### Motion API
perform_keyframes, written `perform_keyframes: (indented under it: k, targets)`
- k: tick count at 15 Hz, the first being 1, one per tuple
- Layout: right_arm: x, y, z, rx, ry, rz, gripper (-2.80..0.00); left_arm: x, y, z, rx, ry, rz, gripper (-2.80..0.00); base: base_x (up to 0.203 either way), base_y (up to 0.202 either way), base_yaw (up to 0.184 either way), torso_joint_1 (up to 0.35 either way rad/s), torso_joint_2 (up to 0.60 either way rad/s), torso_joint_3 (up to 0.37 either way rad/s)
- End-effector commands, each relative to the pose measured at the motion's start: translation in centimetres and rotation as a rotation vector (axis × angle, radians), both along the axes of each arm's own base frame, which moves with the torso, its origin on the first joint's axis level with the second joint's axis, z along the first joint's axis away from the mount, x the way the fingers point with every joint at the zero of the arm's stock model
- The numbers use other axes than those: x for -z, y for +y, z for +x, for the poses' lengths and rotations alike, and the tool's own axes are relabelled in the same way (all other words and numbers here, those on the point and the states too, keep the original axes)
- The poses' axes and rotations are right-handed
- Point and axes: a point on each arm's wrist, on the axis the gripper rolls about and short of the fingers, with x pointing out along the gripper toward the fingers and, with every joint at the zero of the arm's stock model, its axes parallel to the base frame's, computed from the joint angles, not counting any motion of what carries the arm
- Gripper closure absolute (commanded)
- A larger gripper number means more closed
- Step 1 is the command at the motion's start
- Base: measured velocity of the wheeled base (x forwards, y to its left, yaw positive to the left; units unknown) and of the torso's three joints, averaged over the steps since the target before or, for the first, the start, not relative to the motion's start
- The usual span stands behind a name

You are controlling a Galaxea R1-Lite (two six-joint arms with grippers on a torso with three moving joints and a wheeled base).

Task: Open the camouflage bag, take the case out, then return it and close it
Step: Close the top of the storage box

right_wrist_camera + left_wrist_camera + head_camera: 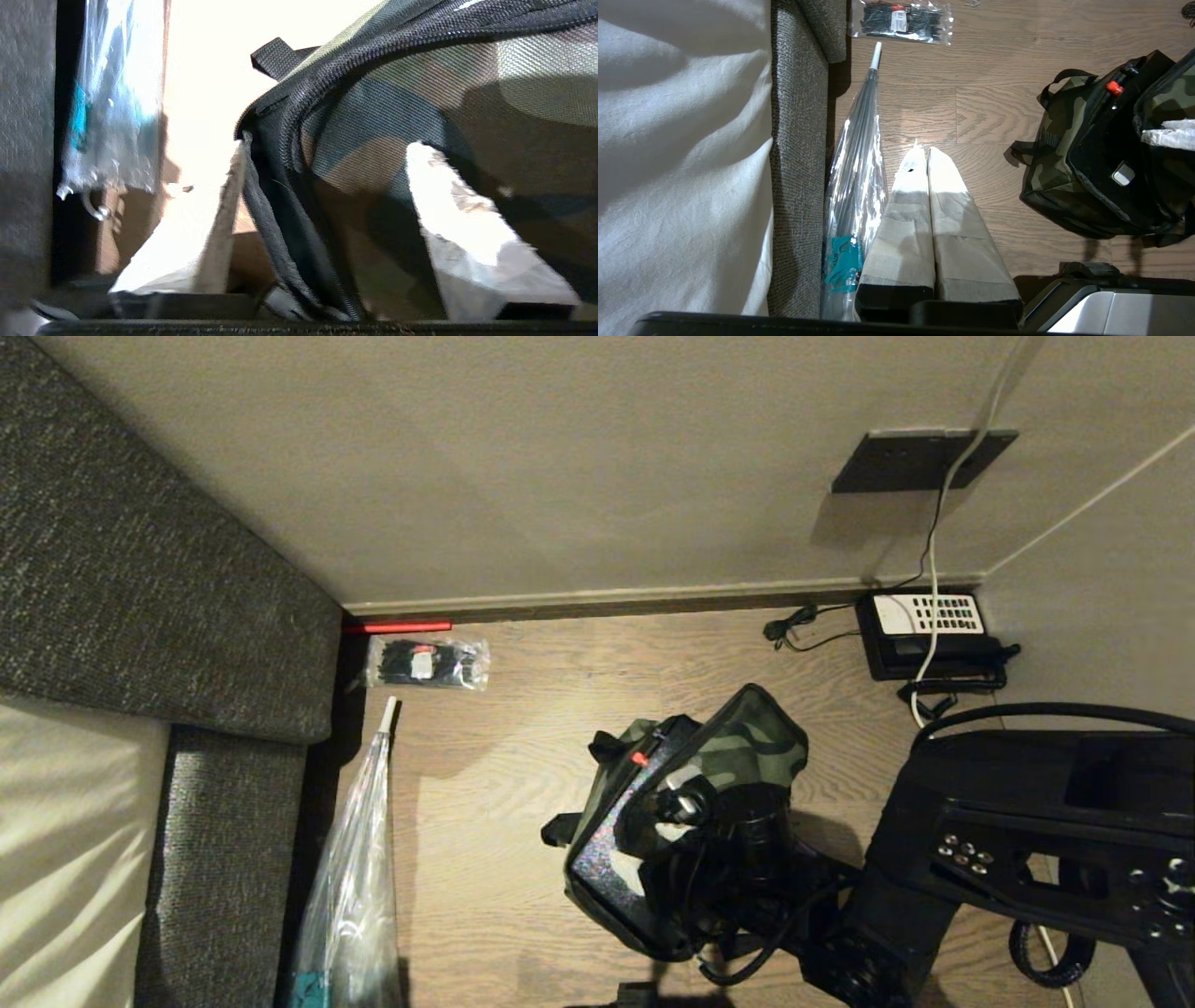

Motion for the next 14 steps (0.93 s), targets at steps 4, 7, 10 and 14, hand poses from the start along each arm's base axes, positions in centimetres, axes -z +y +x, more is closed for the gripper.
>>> perform_keyframes:
  k: [4, 7, 10, 14]
  targets:
    - [0.4, 0.4, 0.3, 0.101, 0.069, -0.021, -2.8, 0.0, 0.0, 0.0, 0.0, -0.003, -0.001, 0.0, 0.0, 0.0, 0.0, 0.0, 0.0, 0.0]
    - [0.4, 1.5, 0.0, 0.176, 0.101, 0.03, -2.8, 0.0, 0.0, 0.0, -0.002, -0.003, -0.001, 0.0, 0.0, 0.0, 0.0, 0.0, 0.0, 0.0]
    - [-0.2, 2.3, -0.1, 0.266, 0.119, 0.057, -2.8, 0.0, 0.0, 0.0, 0.0, -0.003, -0.001, 0.0, 0.0, 0.0, 0.0, 0.0, 0.0, 0.0]
    - [-4.5, 1.5, -0.7, 0.316, 0.072, 0.152, -2.8, 0.0, 0.0, 0.0, -0.001, -0.003, -0.001, 0.0, 0.0, 0.0, 0.0, 0.0, 0.0, 0.0]
